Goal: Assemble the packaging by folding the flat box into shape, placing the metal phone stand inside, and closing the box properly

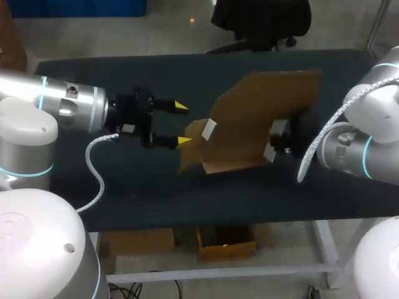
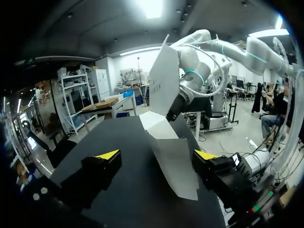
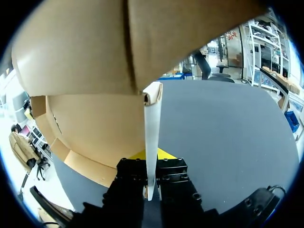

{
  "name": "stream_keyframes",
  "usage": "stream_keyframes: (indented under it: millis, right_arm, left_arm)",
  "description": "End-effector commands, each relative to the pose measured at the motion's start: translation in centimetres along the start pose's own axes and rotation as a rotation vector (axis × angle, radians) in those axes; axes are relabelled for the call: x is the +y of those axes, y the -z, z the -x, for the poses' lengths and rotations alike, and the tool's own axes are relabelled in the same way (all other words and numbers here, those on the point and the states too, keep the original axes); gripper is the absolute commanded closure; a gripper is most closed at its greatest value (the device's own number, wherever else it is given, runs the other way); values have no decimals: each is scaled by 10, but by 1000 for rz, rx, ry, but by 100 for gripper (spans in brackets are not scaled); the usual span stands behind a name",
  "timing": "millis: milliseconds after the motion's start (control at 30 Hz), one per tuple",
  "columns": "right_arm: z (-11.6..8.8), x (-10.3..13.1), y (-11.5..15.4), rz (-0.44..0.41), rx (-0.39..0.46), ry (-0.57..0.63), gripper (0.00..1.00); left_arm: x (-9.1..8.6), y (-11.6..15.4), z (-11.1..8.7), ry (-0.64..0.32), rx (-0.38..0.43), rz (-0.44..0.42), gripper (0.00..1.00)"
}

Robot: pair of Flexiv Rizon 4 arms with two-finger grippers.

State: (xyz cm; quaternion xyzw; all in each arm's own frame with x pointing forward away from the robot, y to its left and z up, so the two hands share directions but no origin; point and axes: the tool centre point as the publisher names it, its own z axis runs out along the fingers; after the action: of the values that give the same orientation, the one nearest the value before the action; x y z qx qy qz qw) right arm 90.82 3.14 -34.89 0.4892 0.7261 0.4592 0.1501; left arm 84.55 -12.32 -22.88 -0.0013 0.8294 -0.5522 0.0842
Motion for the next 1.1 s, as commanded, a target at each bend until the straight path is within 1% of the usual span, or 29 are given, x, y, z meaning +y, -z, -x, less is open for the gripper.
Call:
stream_keyframes:
  millis: [33,300,433,467,500,800,933,1100]
  right_arm:
    - [4,11,-2,-99,232,-5,100]
    - [7,12,-5,-174,318,-41,100]
    - [9,15,-6,-234,345,-66,100]
    - [9,16,-6,-237,357,-71,100]
    - [9,17,-6,-266,355,-75,100]
    - [8,29,-1,-400,366,-85,100]
    - [6,33,1,-477,368,-81,100]
    - [4,37,1,-579,343,-81,100]
  left_arm:
    - [4,19,2,4,22,10,0]
    - [10,34,2,10,61,68,0]
    - [14,41,6,15,75,98,0]
    - [15,42,6,14,77,107,0]
    - [17,44,8,13,82,126,0]
    - [26,57,15,34,122,186,0]
    - [30,60,20,59,117,212,0]
    - [33,63,22,74,117,231,0]
